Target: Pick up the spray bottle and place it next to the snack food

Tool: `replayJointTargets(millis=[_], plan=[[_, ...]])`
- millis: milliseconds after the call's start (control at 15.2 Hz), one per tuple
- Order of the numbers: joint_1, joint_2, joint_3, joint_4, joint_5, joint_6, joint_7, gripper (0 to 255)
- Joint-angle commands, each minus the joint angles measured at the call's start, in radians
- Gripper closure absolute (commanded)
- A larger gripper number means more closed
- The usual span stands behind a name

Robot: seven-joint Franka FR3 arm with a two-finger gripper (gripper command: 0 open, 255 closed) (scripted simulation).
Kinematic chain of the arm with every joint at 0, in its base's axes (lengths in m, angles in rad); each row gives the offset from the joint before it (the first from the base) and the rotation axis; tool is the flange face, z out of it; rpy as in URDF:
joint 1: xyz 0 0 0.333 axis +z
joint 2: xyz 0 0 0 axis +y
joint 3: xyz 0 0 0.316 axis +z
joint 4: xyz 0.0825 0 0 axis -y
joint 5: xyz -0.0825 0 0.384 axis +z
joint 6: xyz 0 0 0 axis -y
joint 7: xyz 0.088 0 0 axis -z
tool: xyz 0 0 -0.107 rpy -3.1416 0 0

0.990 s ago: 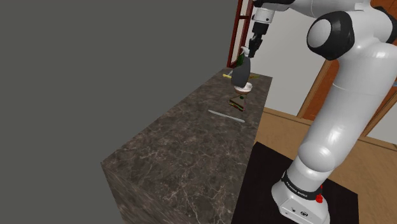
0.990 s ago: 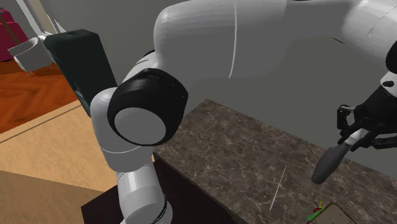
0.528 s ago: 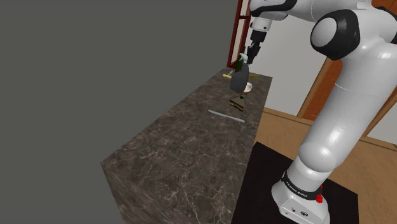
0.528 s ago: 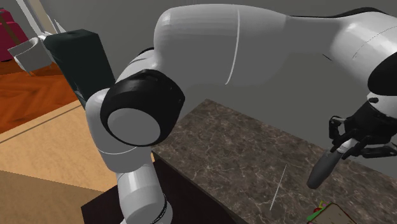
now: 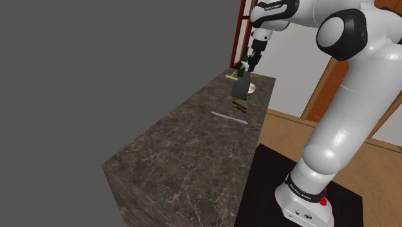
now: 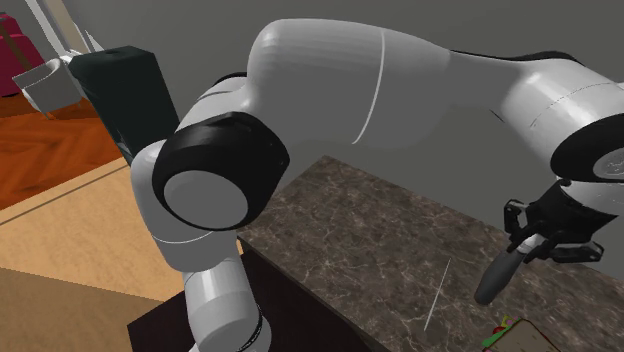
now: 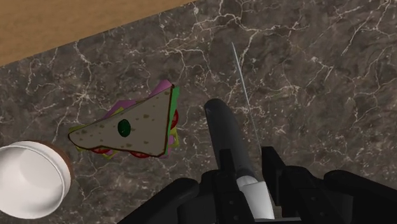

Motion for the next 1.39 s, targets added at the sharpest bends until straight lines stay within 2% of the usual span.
replayJointTargets(millis=[0,1320], plan=[[0.0,-0.001,0.0,-0.029,0.0,0.029,-0.003,255],[-0.001,0.046,0.003,-0.246,0.034,0.286,-0.041,255]])
